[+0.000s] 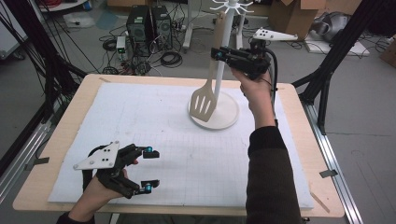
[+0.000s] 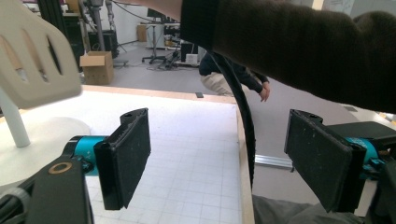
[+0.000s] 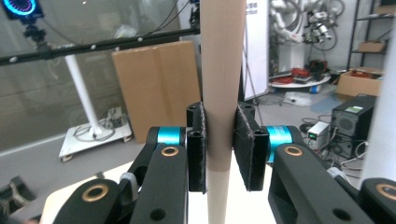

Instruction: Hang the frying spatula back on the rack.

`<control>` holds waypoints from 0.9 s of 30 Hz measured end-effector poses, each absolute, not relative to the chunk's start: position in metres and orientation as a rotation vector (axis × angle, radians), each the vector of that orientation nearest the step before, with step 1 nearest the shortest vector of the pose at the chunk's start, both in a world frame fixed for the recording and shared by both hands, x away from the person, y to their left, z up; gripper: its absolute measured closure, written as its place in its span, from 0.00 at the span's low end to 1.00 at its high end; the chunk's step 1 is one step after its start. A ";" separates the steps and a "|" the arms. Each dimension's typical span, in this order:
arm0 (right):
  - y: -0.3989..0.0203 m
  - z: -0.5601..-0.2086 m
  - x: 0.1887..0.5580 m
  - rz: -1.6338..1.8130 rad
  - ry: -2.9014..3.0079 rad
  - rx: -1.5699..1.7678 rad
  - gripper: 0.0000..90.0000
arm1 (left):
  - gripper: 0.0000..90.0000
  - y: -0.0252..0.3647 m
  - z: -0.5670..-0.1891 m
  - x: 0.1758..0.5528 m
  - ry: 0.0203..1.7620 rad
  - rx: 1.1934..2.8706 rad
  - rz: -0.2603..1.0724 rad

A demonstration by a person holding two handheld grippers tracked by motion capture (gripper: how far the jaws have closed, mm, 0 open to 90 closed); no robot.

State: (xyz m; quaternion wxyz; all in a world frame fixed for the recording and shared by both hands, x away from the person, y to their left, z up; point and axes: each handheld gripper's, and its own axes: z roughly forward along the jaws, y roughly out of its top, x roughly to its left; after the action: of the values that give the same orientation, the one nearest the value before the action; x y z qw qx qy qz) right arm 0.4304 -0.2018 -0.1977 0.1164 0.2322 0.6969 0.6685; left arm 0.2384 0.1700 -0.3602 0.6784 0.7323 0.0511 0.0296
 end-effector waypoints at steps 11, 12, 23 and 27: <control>-0.206 -0.200 0.447 1.941 2.022 0.752 0.85 | 0.26 0.172 -0.363 0.238 0.115 1.642 0.054; -0.207 -0.200 0.448 1.937 2.025 0.771 0.85 | 0.26 0.172 -0.363 0.238 0.114 1.642 0.053; -0.208 -0.206 0.462 1.906 2.022 0.818 0.85 | 0.26 0.170 -0.366 0.236 0.113 1.642 0.034; -0.205 -0.206 0.461 1.878 2.008 0.824 0.84 | 0.26 0.172 -0.367 0.236 0.116 1.638 0.038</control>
State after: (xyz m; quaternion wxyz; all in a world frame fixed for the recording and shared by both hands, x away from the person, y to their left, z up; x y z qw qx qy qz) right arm 0.4608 -0.2045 -0.2062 0.1352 0.2843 0.6933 0.6483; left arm 0.2364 0.1718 -0.3668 0.6813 0.7300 0.0517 0.0168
